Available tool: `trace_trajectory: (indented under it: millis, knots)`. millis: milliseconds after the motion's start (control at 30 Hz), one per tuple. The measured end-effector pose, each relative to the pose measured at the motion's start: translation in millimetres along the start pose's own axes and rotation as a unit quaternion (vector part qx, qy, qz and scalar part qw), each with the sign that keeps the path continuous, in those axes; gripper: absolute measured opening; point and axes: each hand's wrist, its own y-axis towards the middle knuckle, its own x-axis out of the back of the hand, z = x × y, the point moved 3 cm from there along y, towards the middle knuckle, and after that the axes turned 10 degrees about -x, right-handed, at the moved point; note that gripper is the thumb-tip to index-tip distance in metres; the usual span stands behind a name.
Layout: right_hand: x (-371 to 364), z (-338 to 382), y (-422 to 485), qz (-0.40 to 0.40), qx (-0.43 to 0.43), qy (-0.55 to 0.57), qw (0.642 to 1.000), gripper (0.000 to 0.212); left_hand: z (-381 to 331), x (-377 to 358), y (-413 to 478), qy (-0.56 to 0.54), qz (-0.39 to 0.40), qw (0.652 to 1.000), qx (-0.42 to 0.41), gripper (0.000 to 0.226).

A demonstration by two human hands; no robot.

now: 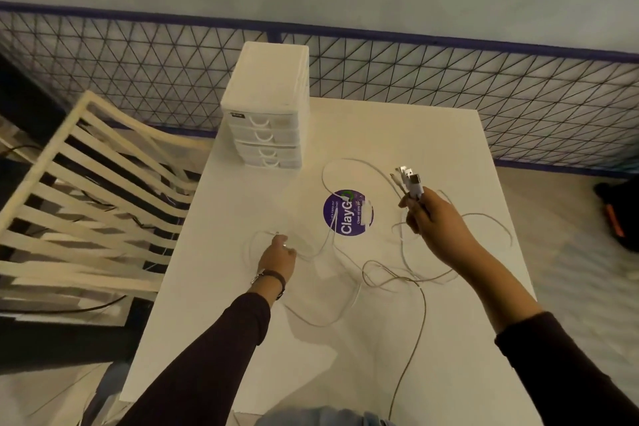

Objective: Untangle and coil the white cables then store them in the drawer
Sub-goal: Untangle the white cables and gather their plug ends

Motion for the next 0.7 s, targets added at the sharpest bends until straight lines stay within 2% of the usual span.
trace_trajectory:
  millis: [133, 233, 333, 433, 500, 600, 700]
  knots:
    - [-10, -7, -10, -0.002, -0.05, 0.068, 0.996, 0.02, -7, -21, 15, 0.032, 0.054, 0.998, 0.003, 0.034]
    - [-15, -12, -15, -0.007, -0.077, 0.114, 0.99, 0.021, -11, -26, 21, 0.095, 0.023, 0.995, 0.01, 0.035]
    - [-17, -18, -19, -0.004, -0.089, 0.142, 0.986, 0.023, -14, -24, 21, 0.076, -0.019, 0.997, -0.005, 0.03]
    - [-21, -25, -22, 0.006, -0.094, 0.128, 0.987, 0.022, -37, -7, 18, -0.053, -0.077, 0.995, -0.042, 0.026]
    - [-25, -31, -23, 0.007, -0.101, 0.121, 0.987, 0.023, -69, 16, 16, -0.204, -0.109, 0.971, -0.061, 0.028]
    - [-31, -41, -21, 0.008, -0.114, 0.115, 0.987, 0.025, -133, 58, 9, -0.423, -0.057, 0.901, -0.071, 0.031]
    - [-32, -50, -17, 0.002, -0.123, 0.097, 0.988, 0.022, -198, 104, -10, -0.572, 0.018, 0.816, -0.075, 0.028]
